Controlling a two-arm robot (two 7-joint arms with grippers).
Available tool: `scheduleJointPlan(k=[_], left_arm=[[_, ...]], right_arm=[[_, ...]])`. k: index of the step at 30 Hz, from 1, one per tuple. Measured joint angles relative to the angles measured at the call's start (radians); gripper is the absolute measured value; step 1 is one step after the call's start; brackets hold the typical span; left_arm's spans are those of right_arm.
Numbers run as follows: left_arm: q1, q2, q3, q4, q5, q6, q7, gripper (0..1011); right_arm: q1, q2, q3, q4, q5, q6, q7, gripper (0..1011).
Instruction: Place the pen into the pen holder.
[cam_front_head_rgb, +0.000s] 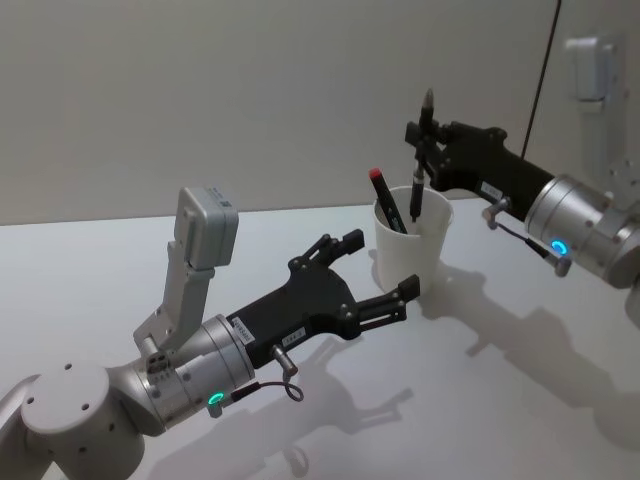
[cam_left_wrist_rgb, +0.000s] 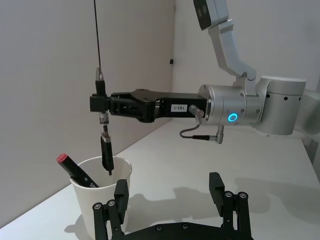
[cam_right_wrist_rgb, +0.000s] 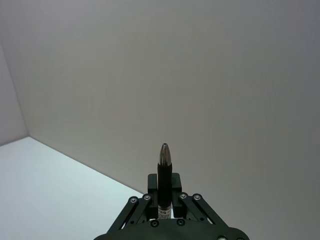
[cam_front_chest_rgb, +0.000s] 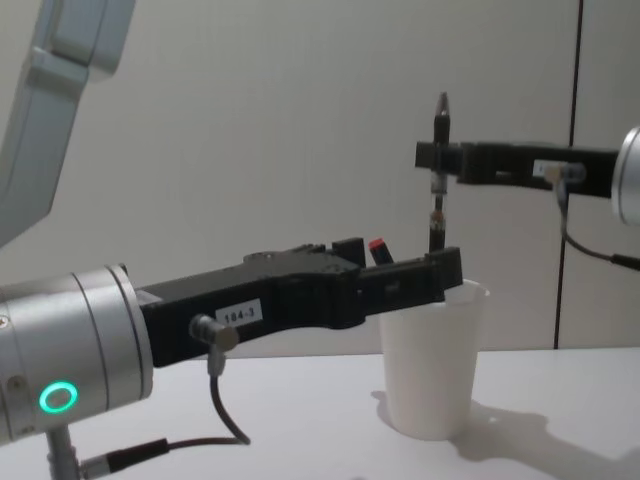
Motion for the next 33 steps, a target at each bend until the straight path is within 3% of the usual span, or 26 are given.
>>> scheduleJointPlan(k=[8,15,33], left_arm=[[0.0,0.0,0.0,0.0,0.0,0.0,0.0,1001],[0.0,0.0,0.0,0.0,0.0,0.0,0.0,1001],[0.0,0.0,0.0,0.0,0.0,0.0,0.0,1001]], right_arm=[[0.002,-0.003,-0.015,0.023,-0.06,-0.006,-0.003,140],[0.002,-0.004,-0.021,0.034,-0.083,-0.011,-0.004,158],[0.002,-0.006,-0.028,0.048,-0.111,-0.015,-0.005,719]])
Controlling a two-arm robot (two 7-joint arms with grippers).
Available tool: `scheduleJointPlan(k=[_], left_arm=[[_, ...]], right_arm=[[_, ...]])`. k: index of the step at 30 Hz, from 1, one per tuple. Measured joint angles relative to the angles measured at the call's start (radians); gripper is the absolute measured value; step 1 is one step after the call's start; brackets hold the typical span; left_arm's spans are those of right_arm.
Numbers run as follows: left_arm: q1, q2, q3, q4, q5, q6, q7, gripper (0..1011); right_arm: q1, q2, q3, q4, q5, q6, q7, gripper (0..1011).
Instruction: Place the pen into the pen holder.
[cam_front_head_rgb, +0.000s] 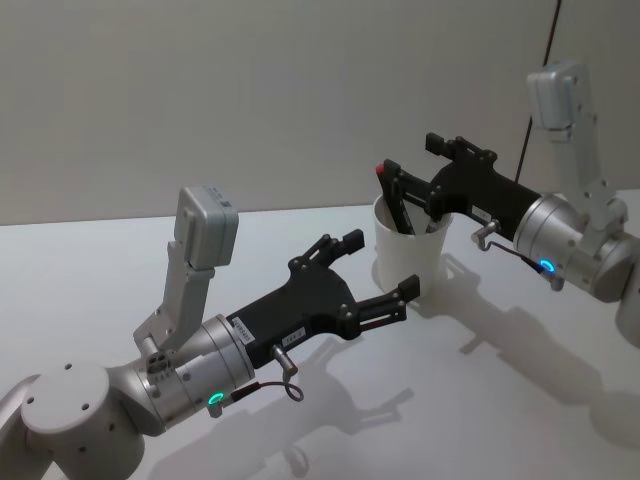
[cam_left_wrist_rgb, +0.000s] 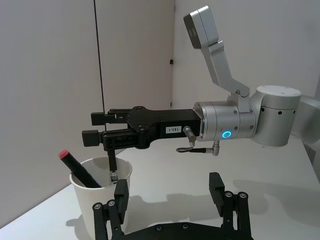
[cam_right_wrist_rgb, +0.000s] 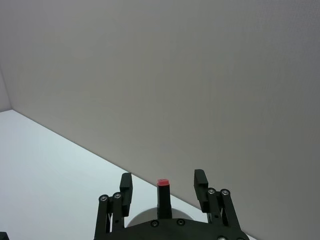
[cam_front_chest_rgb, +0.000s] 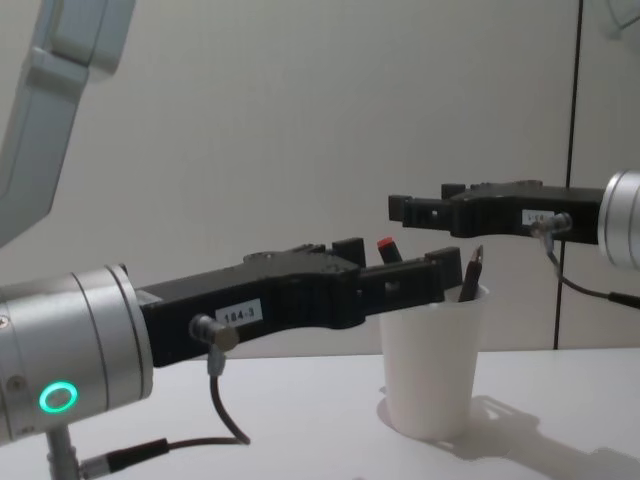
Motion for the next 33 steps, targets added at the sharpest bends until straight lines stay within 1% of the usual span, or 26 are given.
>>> scheduleJointPlan(k=[1,2,3,6,9,10,17,22,26,28,29,32,33], left_arm=[[0.0,0.0,0.0,0.0,0.0,0.0,0.0,1001],[0.0,0.0,0.0,0.0,0.0,0.0,0.0,1001],[0.0,0.0,0.0,0.0,0.0,0.0,0.0,1001],[0.0,0.0,0.0,0.0,0.0,0.0,0.0,1001],[0.0,0.0,0.0,0.0,0.0,0.0,0.0,1001],[0.0,0.0,0.0,0.0,0.0,0.0,0.0,1001],[0.0,0.0,0.0,0.0,0.0,0.0,0.0,1001],[-0.001,0.0,0.001,0.0,0.002,0.0,0.004,1001],[-0.006,0.0,0.005,0.003,0.013,-0.003,0.026,1001],[-0.012,0.001,0.011,0.008,0.027,-0.007,0.055,1001],[-0.012,0.001,0.011,0.008,0.027,-0.007,0.055,1001],[-0.021,0.002,0.021,0.015,0.049,-0.013,0.103,1001],[-0.021,0.002,0.021,0.015,0.049,-0.013,0.103,1001]], right_arm=[[0.0,0.0,0.0,0.0,0.0,0.0,0.0,756],[0.0,0.0,0.0,0.0,0.0,0.0,0.0,756],[0.0,0.0,0.0,0.0,0.0,0.0,0.0,808],[-0.002,0.002,0.001,-0.004,0.004,-0.001,-0.004,905],[-0.005,0.004,0.002,-0.011,0.011,-0.001,-0.011,953],[-0.009,0.007,0.005,-0.019,0.017,0.0,-0.018,998],[-0.032,0.027,0.018,-0.061,0.042,0.004,-0.056,1001],[-0.035,0.028,0.019,-0.065,0.043,0.005,-0.058,1001],[-0.05,0.029,0.024,-0.073,0.04,0.0,-0.068,1001],[-0.062,0.03,0.028,-0.081,0.038,-0.006,-0.076,1001],[-0.068,0.03,0.03,-0.084,0.036,-0.008,-0.08,1001],[-0.093,0.031,0.038,-0.098,0.031,-0.018,-0.097,1001],[-0.1,0.031,0.04,-0.102,0.029,-0.021,-0.102,1001]])
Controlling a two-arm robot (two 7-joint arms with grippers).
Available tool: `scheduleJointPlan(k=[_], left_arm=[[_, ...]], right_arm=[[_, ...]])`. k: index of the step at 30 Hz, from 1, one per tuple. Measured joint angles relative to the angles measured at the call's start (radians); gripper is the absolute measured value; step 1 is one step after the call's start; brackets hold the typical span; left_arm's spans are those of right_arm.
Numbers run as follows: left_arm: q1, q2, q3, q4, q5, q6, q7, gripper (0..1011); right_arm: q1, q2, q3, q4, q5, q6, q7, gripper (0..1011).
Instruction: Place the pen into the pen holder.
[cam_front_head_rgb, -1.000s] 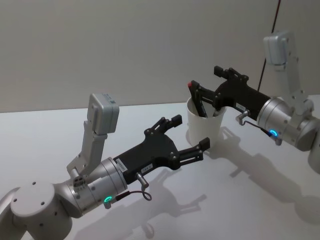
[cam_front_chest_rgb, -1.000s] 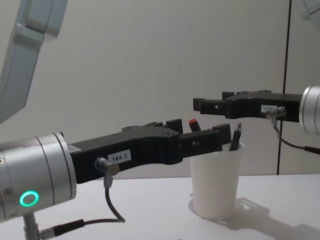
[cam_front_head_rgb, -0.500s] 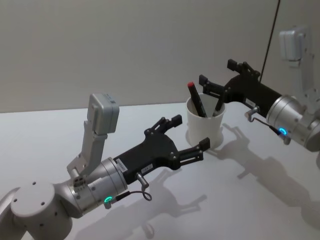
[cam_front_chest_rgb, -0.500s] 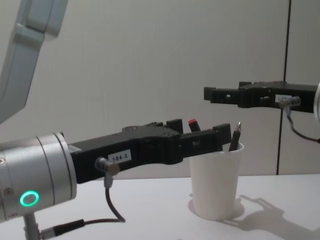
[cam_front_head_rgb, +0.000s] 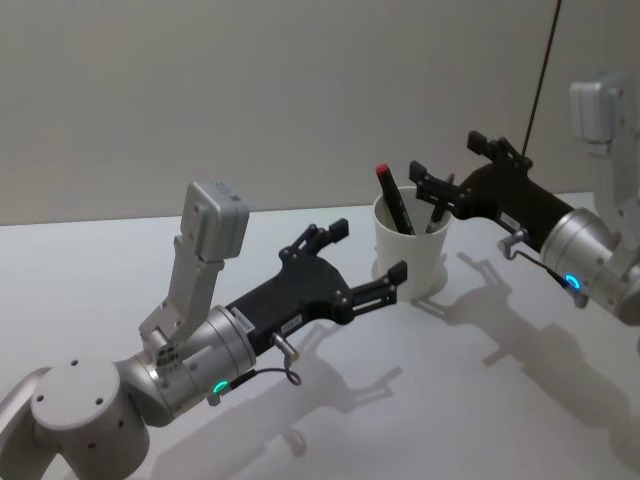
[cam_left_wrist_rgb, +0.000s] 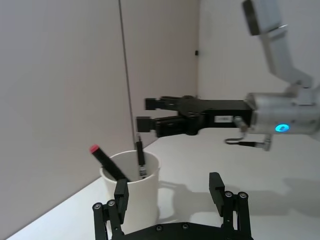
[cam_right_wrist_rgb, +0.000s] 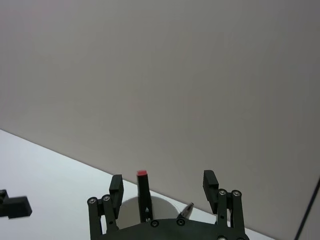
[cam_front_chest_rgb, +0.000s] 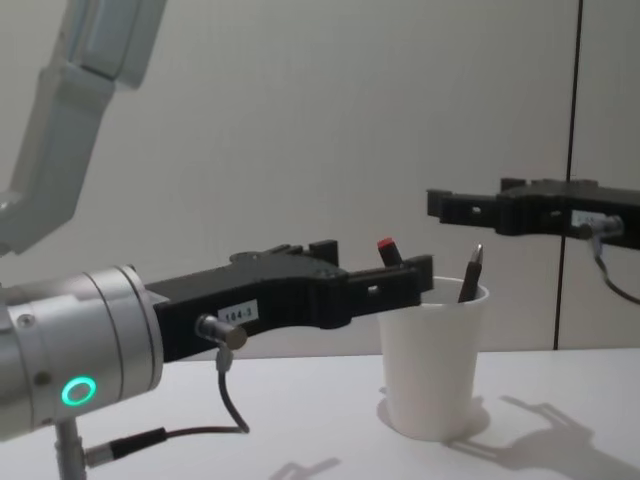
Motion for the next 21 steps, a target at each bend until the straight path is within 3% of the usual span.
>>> scheduleJointPlan(k=[21], left_arm=[[-0.06,0.006,0.059,0.045,0.141,-0.04,0.293,1001]], right_arm=[[-0.206,0.009,0.066,-0.119,-0.045,-0.081,-0.138,1001]])
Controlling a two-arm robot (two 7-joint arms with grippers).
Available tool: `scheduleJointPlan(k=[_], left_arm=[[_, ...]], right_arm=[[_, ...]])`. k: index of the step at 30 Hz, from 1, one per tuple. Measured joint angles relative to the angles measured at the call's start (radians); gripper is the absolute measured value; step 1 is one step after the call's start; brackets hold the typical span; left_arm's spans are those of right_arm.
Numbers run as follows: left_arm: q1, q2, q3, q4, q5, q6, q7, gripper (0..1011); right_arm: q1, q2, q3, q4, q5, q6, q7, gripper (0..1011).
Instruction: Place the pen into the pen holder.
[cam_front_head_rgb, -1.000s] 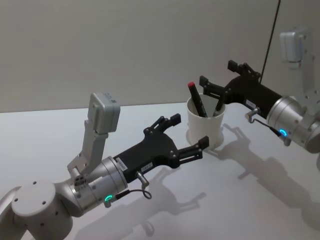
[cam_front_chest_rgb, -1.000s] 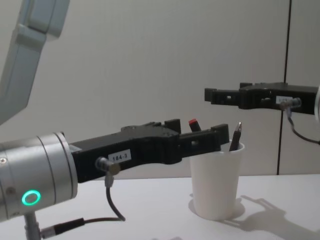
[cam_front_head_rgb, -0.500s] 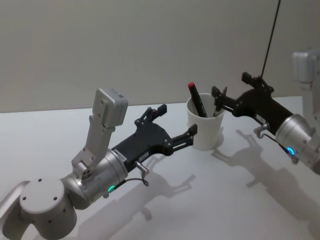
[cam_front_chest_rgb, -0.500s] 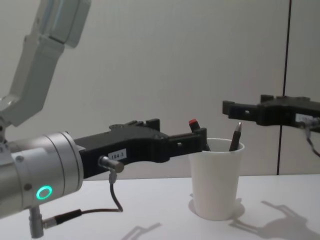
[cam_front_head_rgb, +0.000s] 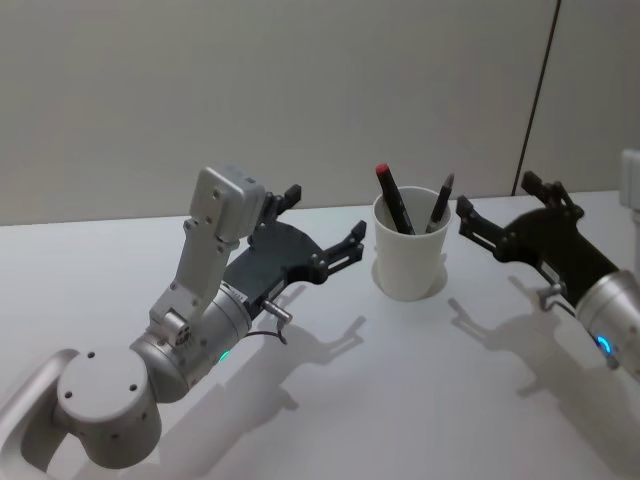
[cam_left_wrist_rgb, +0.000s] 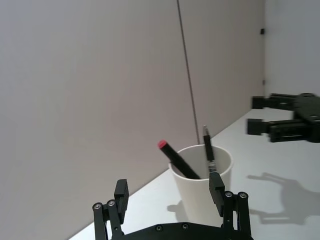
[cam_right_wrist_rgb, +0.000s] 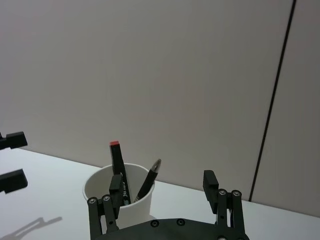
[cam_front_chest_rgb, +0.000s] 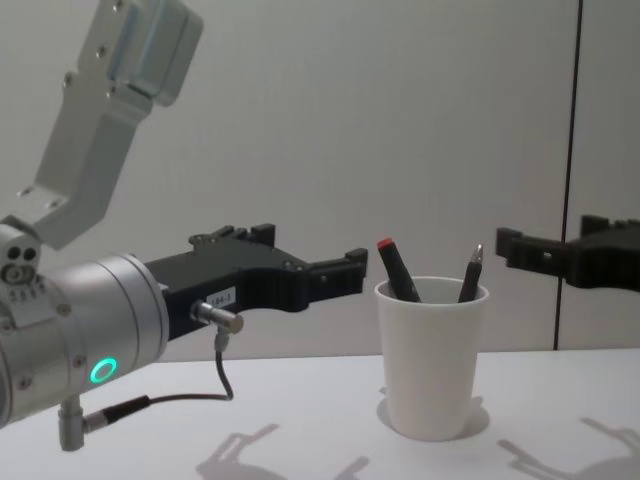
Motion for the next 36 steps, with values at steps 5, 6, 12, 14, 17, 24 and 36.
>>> scheduleJointPlan(k=[5,6,12,14,17,24,36], left_arm=[[-0.012,0.001,0.012,0.009,0.028,-0.008,0.059,1001],[-0.015,0.002,0.015,0.011,0.034,-0.009,0.071,1001],[-0.029,0.003,0.029,0.022,0.068,-0.02,0.143,1001],[-0.033,0.004,0.033,0.025,0.078,-0.023,0.163,1001],[-0.037,0.004,0.036,0.027,0.086,-0.025,0.179,1001],[-0.039,0.004,0.038,0.029,0.091,-0.027,0.188,1001],[-0.039,0.004,0.038,0.029,0.091,-0.027,0.188,1001]], right_arm=[[-0.045,0.002,0.015,-0.026,-0.01,-0.017,-0.03,1002],[-0.059,0.002,0.019,-0.034,-0.013,-0.023,-0.039,1001],[-0.098,0.004,0.032,-0.057,-0.021,-0.039,-0.067,1001],[-0.109,0.004,0.035,-0.063,-0.023,-0.043,-0.074,1001],[-0.116,0.005,0.037,-0.066,-0.024,-0.046,-0.078,1001],[-0.119,0.005,0.039,-0.068,-0.025,-0.047,-0.08,1002],[-0.12,0.004,0.038,-0.068,-0.025,-0.047,-0.08,1001]])
